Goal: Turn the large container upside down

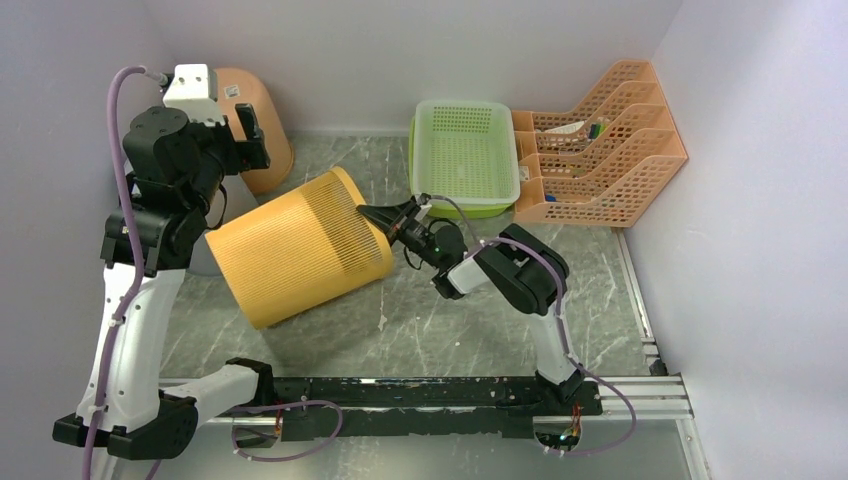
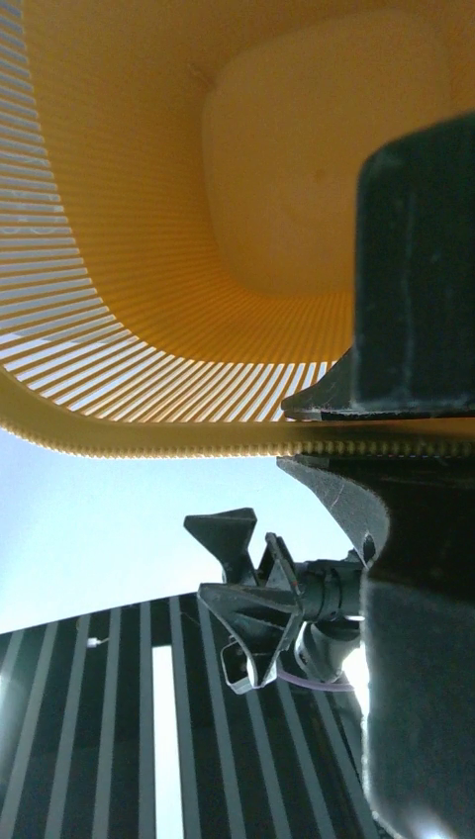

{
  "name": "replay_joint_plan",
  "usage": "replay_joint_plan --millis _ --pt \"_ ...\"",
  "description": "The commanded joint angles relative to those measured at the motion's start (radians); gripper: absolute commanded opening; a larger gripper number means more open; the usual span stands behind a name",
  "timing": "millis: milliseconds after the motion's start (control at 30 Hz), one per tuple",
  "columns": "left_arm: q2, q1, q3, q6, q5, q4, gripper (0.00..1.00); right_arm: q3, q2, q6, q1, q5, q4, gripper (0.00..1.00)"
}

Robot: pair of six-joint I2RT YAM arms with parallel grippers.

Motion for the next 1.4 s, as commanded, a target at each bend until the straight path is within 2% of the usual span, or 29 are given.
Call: replay_joint_plan --millis 0,167,400,533,833,1033,1133,1267,1367 --pt "-0.003 -0.003 0.010 0.008 -0.013 -0.018 1.00 -0.094 0.022 0.074 -0.010 0.022 0.277 0.00" --pt "-0.009 -0.003 -0.012 0.006 -0.009 -0.010 1.00 -0.281 0.039 0.062 -0.087 -0.005 0.278 0.00" --pt "-0.013 -0.003 -0.027 0.001 0.000 0.003 1.00 -0.431 -0.024 -0.032 -0.222 -0.092 0.276 0.00" --pt "-0.018 -0.003 -0.048 -0.009 0.009 0.015 1.00 -0.463 -0.027 -0.060 -0.290 -0.159 0.275 0.00" --pt "-0.029 -0.003 -0.082 -0.012 0.010 0.027 1.00 -0.502 0.016 -0.110 -0.293 -0.218 0.274 0.00" --pt "-0.033 -0.003 -0.098 -0.010 0.013 0.031 1.00 -0.526 0.072 -0.093 -0.299 -0.226 0.272 0.26" --pt "-0.029 -0.003 -0.096 -0.008 0.016 0.030 1.00 -0.525 0.087 -0.093 -0.310 -0.234 0.273 0.35" --pt "-0.028 -0.002 -0.095 -0.005 0.015 0.030 1.00 -0.521 0.093 -0.099 -0.344 -0.247 0.271 0.43" --pt "-0.030 -0.003 -0.100 -0.003 0.014 0.033 0.99 -0.519 0.095 -0.107 -0.372 -0.263 0.271 0.45"
